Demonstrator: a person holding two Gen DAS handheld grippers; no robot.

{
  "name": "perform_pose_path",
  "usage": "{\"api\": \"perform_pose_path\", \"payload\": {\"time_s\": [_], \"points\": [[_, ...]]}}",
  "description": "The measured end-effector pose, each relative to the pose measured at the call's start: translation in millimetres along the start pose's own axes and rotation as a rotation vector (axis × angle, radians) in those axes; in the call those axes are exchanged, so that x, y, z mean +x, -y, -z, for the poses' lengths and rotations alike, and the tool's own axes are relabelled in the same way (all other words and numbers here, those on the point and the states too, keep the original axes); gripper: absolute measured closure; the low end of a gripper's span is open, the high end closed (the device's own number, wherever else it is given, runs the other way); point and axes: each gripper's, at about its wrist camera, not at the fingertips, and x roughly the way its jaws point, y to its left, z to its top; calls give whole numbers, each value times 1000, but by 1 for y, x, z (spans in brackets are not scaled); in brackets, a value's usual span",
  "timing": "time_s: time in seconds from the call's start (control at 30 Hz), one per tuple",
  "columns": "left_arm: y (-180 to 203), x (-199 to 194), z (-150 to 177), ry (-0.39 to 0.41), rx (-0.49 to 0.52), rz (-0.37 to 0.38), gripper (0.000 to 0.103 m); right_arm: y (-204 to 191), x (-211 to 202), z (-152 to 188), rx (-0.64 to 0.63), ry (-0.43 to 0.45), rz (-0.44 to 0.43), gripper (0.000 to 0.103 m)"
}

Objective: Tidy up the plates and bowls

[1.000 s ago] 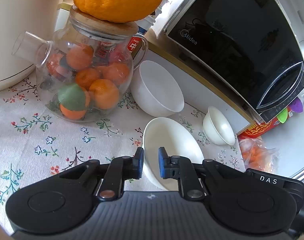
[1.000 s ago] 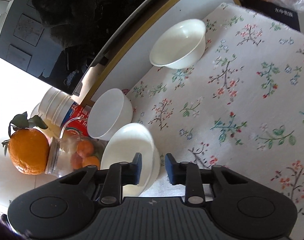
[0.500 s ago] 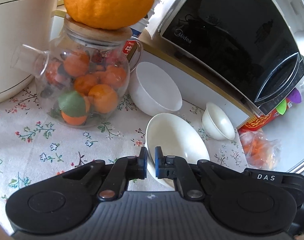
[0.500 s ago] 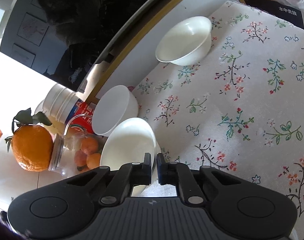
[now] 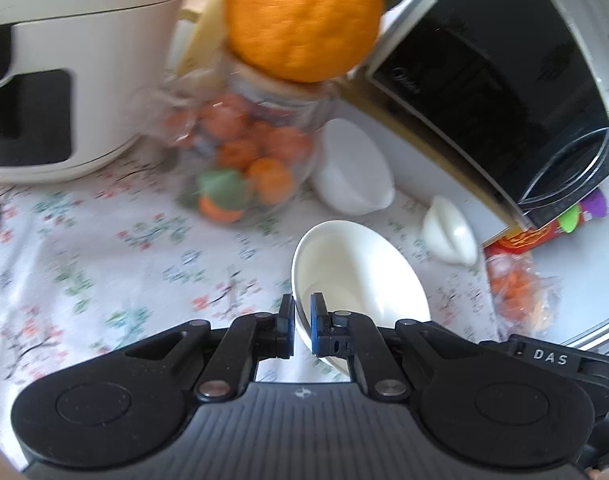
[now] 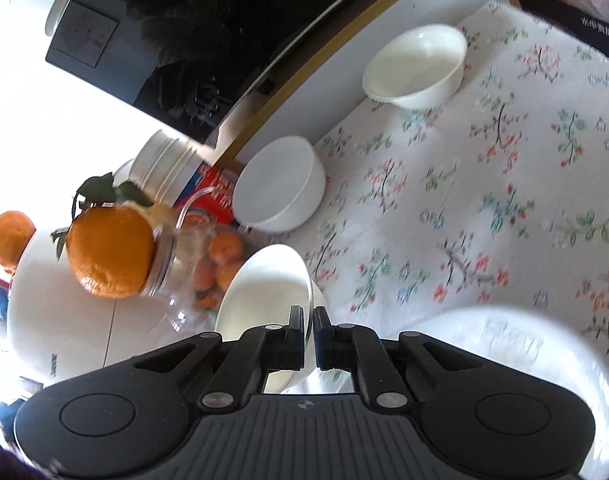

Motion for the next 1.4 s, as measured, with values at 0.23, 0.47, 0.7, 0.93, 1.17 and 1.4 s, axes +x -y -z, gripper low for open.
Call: {"api": "perform_pose_path", "payload": {"time_s": [0.23,0.47,0.7,0.93,1.17,1.4], "points": [[-21,-13,1,-31,-16,-56,97,-15,6,17,-44,-71,5,98],[-32,-23,-3,-38,-3,-93,97,-30,11,33,-108,-114,-4,98],[-40,-23,-2,-66,17,-130,96,-36,16,41,-134,-148,-7,97],[-47,-20,3,-94,16,-163,96,-33,24,45,-144,-171,35,97],[-48,-21,3,-96,9,-166,96,-31,25,45,-145,-174,38,95],[-49,-22,1,-94,-2,-170,91,-31,25,45,-144,-176,37,94]]}}
